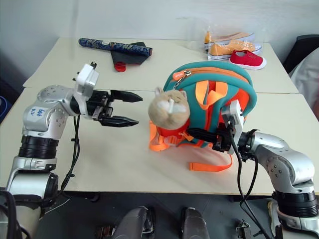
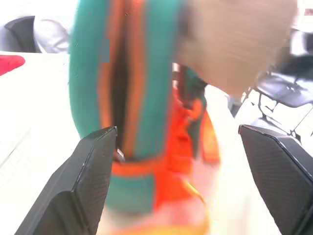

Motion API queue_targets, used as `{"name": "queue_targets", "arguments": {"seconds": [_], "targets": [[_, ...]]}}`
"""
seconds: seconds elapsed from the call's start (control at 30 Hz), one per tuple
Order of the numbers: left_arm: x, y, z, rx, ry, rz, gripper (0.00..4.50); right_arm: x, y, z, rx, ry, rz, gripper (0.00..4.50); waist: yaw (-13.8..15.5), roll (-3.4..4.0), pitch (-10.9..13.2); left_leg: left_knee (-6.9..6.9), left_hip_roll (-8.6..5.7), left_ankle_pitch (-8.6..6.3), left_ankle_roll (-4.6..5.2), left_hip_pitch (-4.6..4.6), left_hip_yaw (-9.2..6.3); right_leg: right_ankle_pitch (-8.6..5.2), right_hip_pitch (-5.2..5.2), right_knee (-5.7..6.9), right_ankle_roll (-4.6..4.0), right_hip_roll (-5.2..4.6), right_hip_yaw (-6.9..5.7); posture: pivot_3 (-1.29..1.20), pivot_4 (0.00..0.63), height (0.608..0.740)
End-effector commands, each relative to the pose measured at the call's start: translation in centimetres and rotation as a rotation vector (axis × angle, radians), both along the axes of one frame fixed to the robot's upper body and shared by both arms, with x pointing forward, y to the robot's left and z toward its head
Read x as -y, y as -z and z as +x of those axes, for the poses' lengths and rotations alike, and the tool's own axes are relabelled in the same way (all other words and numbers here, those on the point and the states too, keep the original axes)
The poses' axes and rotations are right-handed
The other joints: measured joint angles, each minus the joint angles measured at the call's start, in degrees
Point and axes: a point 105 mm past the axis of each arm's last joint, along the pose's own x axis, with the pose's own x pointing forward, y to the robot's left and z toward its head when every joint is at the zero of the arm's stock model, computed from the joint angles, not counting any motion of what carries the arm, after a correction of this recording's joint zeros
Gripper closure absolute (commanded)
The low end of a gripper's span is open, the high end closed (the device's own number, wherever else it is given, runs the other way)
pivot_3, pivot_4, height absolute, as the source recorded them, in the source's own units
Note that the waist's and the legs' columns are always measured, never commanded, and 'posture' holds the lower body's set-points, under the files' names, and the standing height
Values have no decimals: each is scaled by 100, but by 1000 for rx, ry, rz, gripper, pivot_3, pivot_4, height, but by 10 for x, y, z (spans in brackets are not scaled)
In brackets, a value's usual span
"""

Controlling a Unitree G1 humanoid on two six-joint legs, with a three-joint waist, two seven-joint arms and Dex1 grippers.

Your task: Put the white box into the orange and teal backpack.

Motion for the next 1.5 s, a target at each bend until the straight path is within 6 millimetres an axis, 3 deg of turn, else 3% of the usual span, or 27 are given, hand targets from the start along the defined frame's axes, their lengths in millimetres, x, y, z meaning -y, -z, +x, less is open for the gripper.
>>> {"name": "queue_targets", "arguments": {"seconds": [0.03, 0.2, 0.4, 0.5, 0.7, 0.87, 0.97, 1.13, 1.27, 1.33, 1.43, 1.5], "targets": [[11, -22, -25, 139, 66, -98, 328, -3, -9, 0, 35, -18, -3, 4423, 8, 0, 0, 0, -1, -3, 4, -2, -1, 1, 0, 1, 1, -4, 3, 0, 150, 740], [36, -26, -34, 249, -7, -187, 328, -7, -3, -2, 13, -51, -28, 4423, 16, 0, 0, 0, -3, -3, 6, -3, -6, 2, 5, 1, 3, -3, -2, 0, 150, 740], [56, -27, -38, 257, -67, -290, 328, -7, 2, -4, -2, -67, -38, 4423, 4, 0, 0, 1, 1, 1, 6, 2, -2, 2, 8, 6, 3, 9, -4, 0, 150, 740], [56, -22, -37, 253, -79, -273, 886, -7, 2, -3, -1, -65, -38, 4423, 0, 0, 0, 0, 3, 1, 6, 2, -1, 2, 8, 5, 3, 11, -4, 0, 150, 740], [44, -5, -28, 273, -99, -169, 2648, -5, -1, -3, 10, -59, 14, 4423, 1, 0, 0, 0, 3, 1, 5, 3, 1, 2, 8, 4, 3, 13, -4, 0, 150, 740], [38, -21, -18, 245, -149, -245, 3884, 0, -3, -5, 16, -37, 38, 4423, 11, 0, 0, 0, 3, 1, 5, 2, -1, 2, 8, 4, 3, 11, -3, 0, 150, 740], [22, -48, -7, 194, -219, -370, 4004, 8, 1, -7, 9, -13, 34, 4423, 18, 0, 0, 1, 3, 1, 5, 1, -2, 2, 8, 4, 3, 11, -4, 0, 150, 740], [-21, -67, 28, 84, -451, -479, 4004, 22, 7, -11, 2, 48, 37, 4423, 39, 0, 0, -1, 4, 1, 4, 3, -3, 2, 8, 5, 3, 13, -6, 0, 150, 740], [-42, -46, 48, -33, -555, -401, 4004, 35, 14, -15, -13, 92, 27, 4423, 31, -1, 0, -3, 4, 2, 4, 12, 4, 2, 10, 12, 3, 19, -2, 0, 150, 740], [-47, -29, 53, -2, -592, -299, 4004, 39, 16, -17, -14, 108, 30, 4423, 36, -2, 0, -3, 4, 2, 4, 12, 7, 2, 10, 12, 3, 19, -1, 0, 150, 740], [-46, 25, 59, 87, -617, 3, 4004, 46, 22, -20, -23, 129, 30, 4423, 49, -1, -1, -6, 3, 0, 1, 18, 13, 2, 9, 10, 3, 18, 7, 0, 150, 740], [-36, 49, 56, 95, -561, 90, 4004, 47, 25, -21, -27, 133, 32, 4423, 62, -1, -1, -13, 2, -4, -4, 29, 24, 2, 11, 6, 3, 17, 17, 0, 150, 740]]}}
